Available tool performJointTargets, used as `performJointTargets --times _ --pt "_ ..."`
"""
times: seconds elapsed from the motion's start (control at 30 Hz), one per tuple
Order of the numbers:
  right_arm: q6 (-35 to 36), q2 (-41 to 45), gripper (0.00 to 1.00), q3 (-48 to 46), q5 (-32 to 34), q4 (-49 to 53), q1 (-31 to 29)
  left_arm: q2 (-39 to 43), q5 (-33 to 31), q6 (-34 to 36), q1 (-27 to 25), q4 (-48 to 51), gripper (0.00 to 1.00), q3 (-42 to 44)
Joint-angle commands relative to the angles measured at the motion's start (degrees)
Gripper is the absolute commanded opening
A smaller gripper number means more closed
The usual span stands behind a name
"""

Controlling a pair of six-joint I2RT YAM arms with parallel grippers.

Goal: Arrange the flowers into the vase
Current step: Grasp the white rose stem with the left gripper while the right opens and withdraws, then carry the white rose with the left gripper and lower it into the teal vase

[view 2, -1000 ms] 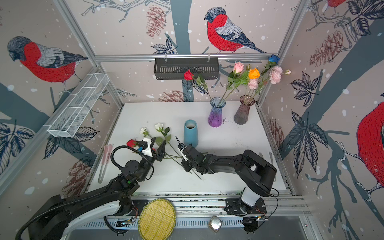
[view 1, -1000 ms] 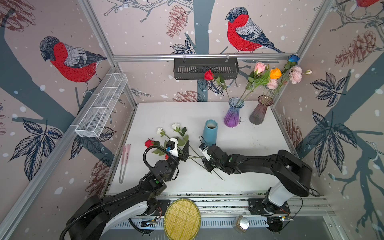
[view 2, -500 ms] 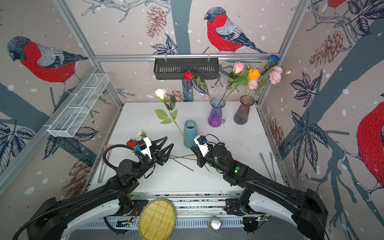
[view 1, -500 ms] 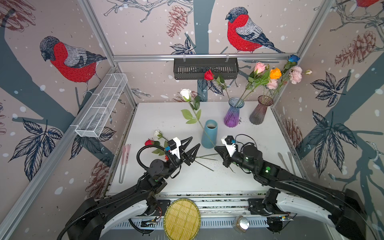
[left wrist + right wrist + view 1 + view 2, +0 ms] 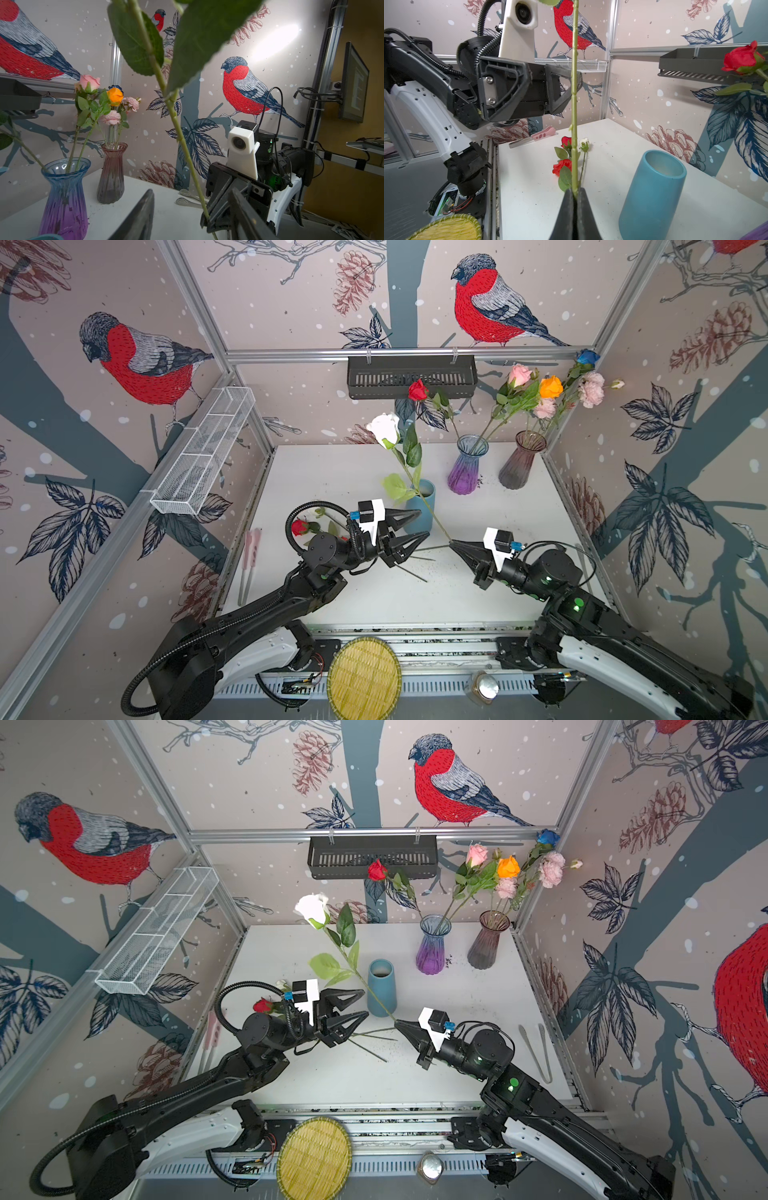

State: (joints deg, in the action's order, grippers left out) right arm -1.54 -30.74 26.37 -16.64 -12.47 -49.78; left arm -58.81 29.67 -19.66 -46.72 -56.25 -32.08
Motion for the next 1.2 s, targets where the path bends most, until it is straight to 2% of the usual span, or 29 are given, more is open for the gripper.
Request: performJointTargets --times 0.0,0.23,0.3,0.37,0.43,0.47,0.5,0.53,0.57,0.67,0.73,0.87,0.93,1.03,1.1,1.17 --pt "-0.22 -0.28 0.02 -0.31 -3.17 -2.79 0.04 -1.23 4.76 -2.00 -0.04 -1.68 0.58 -2.06" --pt "-0.57 -1.12 0.02 -1.50 -4.69 -4.58 0.09 -2.17 5.24 -2.40 -0.04 -1.53 0.58 -3.51" --pt "-0.48 -1.63 0.02 -1.58 -4.82 -4.66 0.04 -2.19 5.40 -2.40 -0.04 -1.16 0.53 -3.99" --pt "-0.39 -2.07 0.02 -1.72 -4.67 -4.97 0.06 -2.10 5.33 -2.21 -0.04 -0.52 0.32 -4.43" --pt "-0.39 -2.30 0.02 -1.85 -4.30 -5.30 0.16 -2.01 5.27 -1.91 -0.04 0.60 0.00 -4.90" --pt "-0.39 -2.35 0.03 -2.00 -4.15 -5.67 0.14 -1.89 5.06 -1.55 -0.04 1.60 0.00 -5.25" --pt "-0.33 -2.29 0.09 -2.06 -4.10 -5.95 0.12 -1.79 4.86 -1.23 -0.04 2.20 0.00 -5.35" --pt "-0.15 -2.17 0.34 -2.19 -4.18 -6.15 0.13 -1.54 4.70 -0.96 -0.04 2.48 0.00 -5.28" --pt "0.02 -1.96 0.52 -2.28 -4.15 -6.29 0.21 -1.18 4.38 -0.34 -0.04 3.26 0.00 -5.32" --pt "1.43 -0.31 0.66 -3.21 -1.50 -5.97 0.30 0.62 0.65 3.36 -0.04 10.45 0.00 -7.31" --pt "2.37 1.09 0.68 -4.73 4.43 -5.52 0.62 1.53 -4.38 6.61 -0.04 16.99 0.00 -9.78" --pt "-0.40 2.19 0.69 -7.59 25.65 -3.55 1.63 1.28 -15.44 14.38 -0.04 27.12 0.00 -16.71" --pt "-1.06 2.79 0.70 -10.31 32.59 -4.08 1.76 0.24 -21.21 16.66 -0.04 28.61 0.00 -19.74" --pt "-1.48 4.46 0.69 -15.89 34.77 -8.01 1.92 -3.05 -24.68 20.98 -0.06 29.94 0.00 -24.70" --pt "-0.80 5.33 0.69 -18.61 31.51 -10.51 1.92 -6.00 -26.34 23.68 -0.04 32.30 0.00 -29.56" --pt "-0.66 5.52 0.69 -20.99 31.29 -12.90 1.95 -8.97 -28.31 26.18 -0.04 35.01 0.00 -33.86"
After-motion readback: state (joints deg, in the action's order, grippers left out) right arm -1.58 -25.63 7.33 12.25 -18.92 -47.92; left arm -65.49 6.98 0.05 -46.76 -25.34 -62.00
